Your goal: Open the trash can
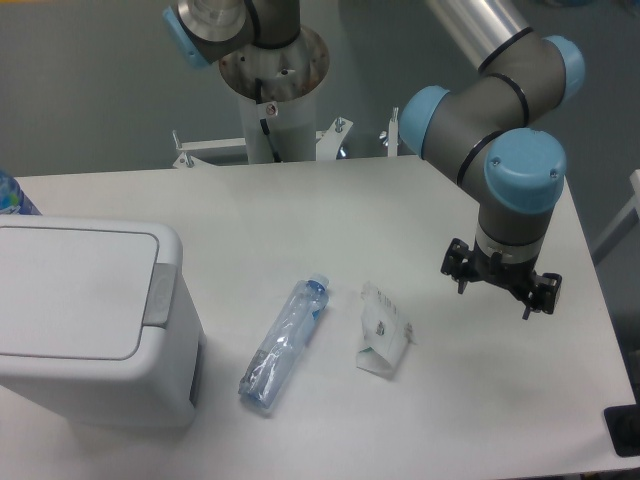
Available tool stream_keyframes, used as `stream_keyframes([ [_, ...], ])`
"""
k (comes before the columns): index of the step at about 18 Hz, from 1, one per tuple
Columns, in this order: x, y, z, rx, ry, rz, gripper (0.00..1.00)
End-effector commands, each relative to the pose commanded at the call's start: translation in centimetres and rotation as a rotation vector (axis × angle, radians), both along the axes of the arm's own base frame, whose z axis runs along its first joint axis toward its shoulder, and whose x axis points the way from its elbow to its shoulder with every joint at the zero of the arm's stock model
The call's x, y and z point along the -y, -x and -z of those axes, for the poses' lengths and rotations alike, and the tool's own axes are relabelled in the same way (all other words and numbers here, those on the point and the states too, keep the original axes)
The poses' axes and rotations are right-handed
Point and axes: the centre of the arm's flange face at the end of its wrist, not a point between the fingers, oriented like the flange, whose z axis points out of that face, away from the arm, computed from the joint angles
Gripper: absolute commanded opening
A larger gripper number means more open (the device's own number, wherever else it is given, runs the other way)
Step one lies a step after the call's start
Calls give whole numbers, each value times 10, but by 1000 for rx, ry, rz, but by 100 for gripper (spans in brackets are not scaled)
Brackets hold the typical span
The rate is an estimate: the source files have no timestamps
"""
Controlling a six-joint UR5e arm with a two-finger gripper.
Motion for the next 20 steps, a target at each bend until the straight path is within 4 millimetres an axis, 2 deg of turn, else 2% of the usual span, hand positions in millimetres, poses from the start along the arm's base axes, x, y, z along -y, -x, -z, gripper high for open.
stream_keyframes([
  [8, 4, 5, -6, 19, -57, -15, 100],
  [13, 5, 0, -11, 29, -71, -47, 100],
  [17, -2, -14, -43, 36, -177, -146, 100],
  [20, -16, -32, -67, 77, -289, -263, 100],
])
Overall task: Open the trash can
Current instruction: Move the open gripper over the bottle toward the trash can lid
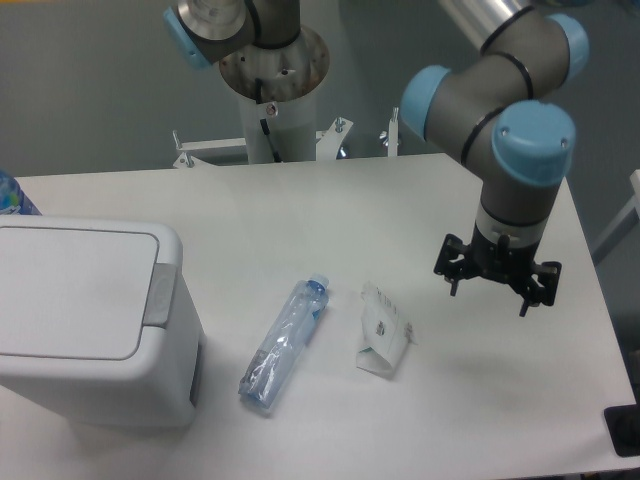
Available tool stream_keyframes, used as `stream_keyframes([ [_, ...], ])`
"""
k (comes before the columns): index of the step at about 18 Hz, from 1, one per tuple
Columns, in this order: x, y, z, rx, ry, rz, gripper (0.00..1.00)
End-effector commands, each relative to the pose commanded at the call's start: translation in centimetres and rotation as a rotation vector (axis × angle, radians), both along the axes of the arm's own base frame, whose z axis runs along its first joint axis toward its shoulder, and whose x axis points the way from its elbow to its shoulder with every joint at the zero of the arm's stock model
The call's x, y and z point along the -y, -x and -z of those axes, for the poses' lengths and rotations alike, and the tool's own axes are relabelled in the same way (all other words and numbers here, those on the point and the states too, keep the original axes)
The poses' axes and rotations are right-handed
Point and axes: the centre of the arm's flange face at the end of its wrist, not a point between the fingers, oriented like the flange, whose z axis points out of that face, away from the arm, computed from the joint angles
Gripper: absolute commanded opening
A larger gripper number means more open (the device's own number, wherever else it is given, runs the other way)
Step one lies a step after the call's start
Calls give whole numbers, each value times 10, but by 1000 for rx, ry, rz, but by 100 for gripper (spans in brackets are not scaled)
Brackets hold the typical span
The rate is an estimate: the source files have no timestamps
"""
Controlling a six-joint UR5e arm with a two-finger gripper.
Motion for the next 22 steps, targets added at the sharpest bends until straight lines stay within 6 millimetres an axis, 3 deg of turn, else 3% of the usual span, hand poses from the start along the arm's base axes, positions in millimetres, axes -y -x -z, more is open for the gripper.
stream_keyframes([
  [2, -11, -13, -18, 28, -67, -75, 100],
  [6, -38, -56, -52, 61, -152, -123, 100],
  [15, -96, -142, -96, 153, -265, -173, 100],
  [20, -104, -184, -115, 200, -313, -148, 100],
  [22, -106, -190, -114, 208, -310, -151, 100],
])
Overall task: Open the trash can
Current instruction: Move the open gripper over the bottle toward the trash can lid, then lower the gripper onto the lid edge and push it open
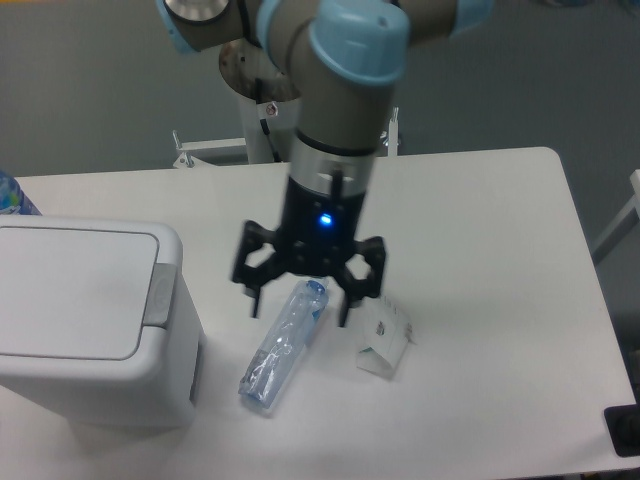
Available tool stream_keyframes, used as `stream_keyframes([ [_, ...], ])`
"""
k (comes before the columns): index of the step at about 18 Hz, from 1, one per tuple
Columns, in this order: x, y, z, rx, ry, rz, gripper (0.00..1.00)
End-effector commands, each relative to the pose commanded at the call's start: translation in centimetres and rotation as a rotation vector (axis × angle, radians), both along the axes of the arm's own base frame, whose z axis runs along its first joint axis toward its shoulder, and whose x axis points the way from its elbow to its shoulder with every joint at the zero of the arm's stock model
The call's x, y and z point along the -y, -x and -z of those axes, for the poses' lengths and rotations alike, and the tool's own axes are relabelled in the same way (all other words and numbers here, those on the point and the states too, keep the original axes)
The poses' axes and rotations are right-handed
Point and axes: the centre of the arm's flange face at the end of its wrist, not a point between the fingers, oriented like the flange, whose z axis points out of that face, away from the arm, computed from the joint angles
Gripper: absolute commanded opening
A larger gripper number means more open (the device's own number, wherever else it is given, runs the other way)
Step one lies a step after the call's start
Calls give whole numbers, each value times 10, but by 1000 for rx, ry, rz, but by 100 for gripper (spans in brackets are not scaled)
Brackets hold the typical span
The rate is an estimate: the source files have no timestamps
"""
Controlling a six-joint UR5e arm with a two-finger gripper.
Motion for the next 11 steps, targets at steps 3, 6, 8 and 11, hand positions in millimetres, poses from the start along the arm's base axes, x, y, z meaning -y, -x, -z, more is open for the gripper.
stream_keyframes([
  [3, -9, -24, 11, 26, 17, 6, 100],
  [6, -15, -37, 19, 32, 27, 25, 100],
  [8, -18, -50, 23, 36, 36, 44, 100],
  [11, -12, -56, 30, 39, 44, 48, 100],
])
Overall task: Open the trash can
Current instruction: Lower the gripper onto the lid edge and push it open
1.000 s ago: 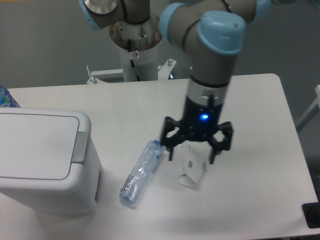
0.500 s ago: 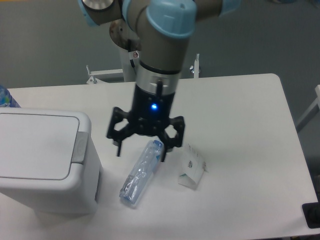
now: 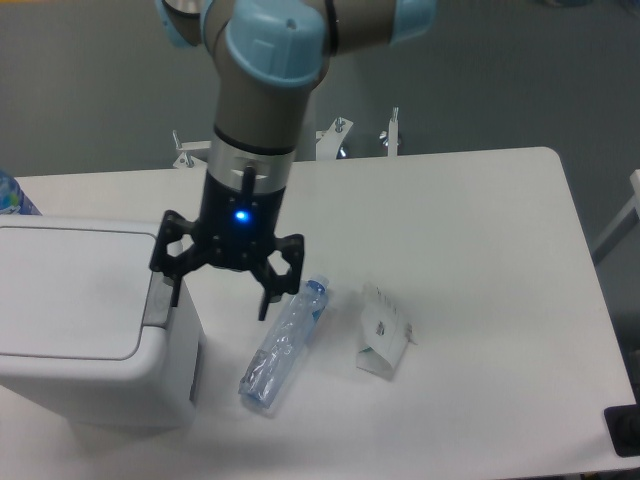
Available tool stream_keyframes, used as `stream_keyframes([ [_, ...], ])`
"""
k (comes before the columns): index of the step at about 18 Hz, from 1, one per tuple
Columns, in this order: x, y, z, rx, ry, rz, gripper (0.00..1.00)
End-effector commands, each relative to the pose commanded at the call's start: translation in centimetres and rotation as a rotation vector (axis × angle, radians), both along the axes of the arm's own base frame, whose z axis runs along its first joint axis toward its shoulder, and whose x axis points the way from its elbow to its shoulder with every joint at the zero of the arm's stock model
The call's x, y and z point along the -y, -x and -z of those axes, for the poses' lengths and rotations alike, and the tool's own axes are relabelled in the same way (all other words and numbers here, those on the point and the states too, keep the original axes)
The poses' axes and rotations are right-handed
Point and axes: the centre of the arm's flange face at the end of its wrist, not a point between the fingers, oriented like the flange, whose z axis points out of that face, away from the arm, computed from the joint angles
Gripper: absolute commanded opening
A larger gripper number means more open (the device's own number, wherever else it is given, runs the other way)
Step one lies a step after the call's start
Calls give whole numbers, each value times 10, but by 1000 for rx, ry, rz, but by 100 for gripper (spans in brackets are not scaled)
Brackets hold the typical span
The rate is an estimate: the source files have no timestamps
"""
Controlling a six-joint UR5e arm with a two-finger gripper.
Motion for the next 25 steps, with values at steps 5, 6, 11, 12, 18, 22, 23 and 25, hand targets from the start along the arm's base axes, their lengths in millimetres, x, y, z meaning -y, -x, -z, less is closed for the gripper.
stream_keyframes([
  [5, 0, 0, 7, 7, 7, -1, 100],
  [6, -1, -1, 7, 8, 8, 0, 100],
  [11, -1, 0, 9, 8, 10, 2, 100],
  [12, -2, 0, 10, 9, 11, 2, 100],
  [18, -2, 1, 13, 10, 15, 2, 100],
  [22, -2, 1, 13, 10, 15, 1, 100],
  [23, -2, 1, 13, 10, 15, 2, 100],
  [25, -3, 1, 15, 12, 18, 1, 100],
])
